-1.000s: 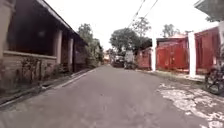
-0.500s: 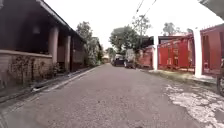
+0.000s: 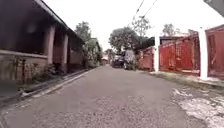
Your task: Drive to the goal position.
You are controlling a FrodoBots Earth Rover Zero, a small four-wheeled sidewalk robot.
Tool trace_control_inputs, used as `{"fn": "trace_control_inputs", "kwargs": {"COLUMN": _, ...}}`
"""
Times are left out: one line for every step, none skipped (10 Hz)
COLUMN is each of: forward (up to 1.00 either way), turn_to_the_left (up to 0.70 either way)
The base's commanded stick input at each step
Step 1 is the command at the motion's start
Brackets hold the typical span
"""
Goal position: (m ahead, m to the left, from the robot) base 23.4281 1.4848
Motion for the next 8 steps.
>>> {"fn": "trace_control_inputs", "kwargs": {"forward": 0.70, "turn_to_the_left": 0.00}}
{"fn": "trace_control_inputs", "kwargs": {"forward": 0.70, "turn_to_the_left": 0.00}}
{"fn": "trace_control_inputs", "kwargs": {"forward": 0.70, "turn_to_the_left": 0.00}}
{"fn": "trace_control_inputs", "kwargs": {"forward": 0.70, "turn_to_the_left": 0.00}}
{"fn": "trace_control_inputs", "kwargs": {"forward": 0.70, "turn_to_the_left": 0.00}}
{"fn": "trace_control_inputs", "kwargs": {"forward": 0.70, "turn_to_the_left": 0.00}}
{"fn": "trace_control_inputs", "kwargs": {"forward": 0.70, "turn_to_the_left": 0.00}}
{"fn": "trace_control_inputs", "kwargs": {"forward": 0.70, "turn_to_the_left": 0.00}}
